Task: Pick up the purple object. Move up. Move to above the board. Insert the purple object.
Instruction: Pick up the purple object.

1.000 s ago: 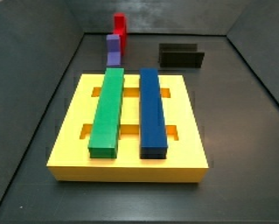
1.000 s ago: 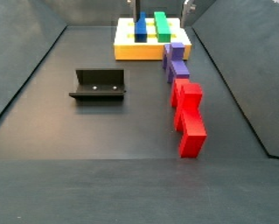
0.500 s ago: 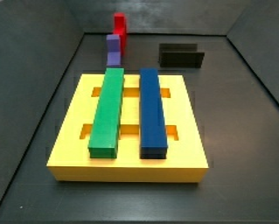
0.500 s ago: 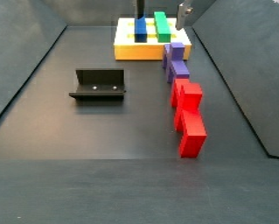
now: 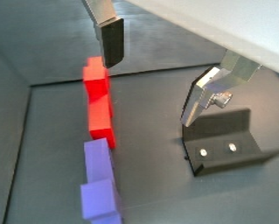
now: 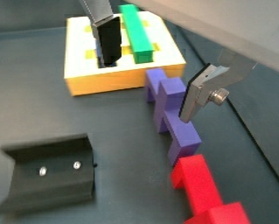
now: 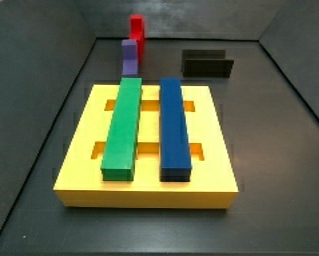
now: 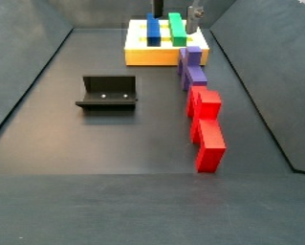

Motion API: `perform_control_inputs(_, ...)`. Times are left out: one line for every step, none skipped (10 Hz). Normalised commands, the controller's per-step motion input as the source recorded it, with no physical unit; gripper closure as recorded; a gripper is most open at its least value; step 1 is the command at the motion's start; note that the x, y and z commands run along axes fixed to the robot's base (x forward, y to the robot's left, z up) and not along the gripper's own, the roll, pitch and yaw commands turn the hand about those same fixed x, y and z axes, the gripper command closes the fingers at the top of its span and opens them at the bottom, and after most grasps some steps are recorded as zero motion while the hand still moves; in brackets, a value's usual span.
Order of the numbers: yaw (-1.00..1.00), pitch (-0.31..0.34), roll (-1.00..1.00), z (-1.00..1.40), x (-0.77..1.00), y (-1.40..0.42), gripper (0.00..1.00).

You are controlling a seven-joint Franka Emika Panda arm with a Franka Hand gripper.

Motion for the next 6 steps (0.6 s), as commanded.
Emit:
perform_control_inputs(-0.95,-0.087,-0.17,0.00,0.00,-0.06,0.00)
perform_control_inputs(-0.88,-0.161,-0.22,-0.02,0.00,-0.10,0.00)
perform_control_inputs(-0.82,-0.157,-0.21,0.00,0.00,-0.16,0.00)
perform_control_inputs(-0.71,-0.190,-0.22,0.00,-0.07,-0.26,0.00)
perform_control_inputs(-0.67,-0.187,-0.21,-0.04,-0.03,-0.33,0.00)
perform_control_inputs(-0.67,-0.187,-0.16,-0.17,-0.07,-0.39,0.00)
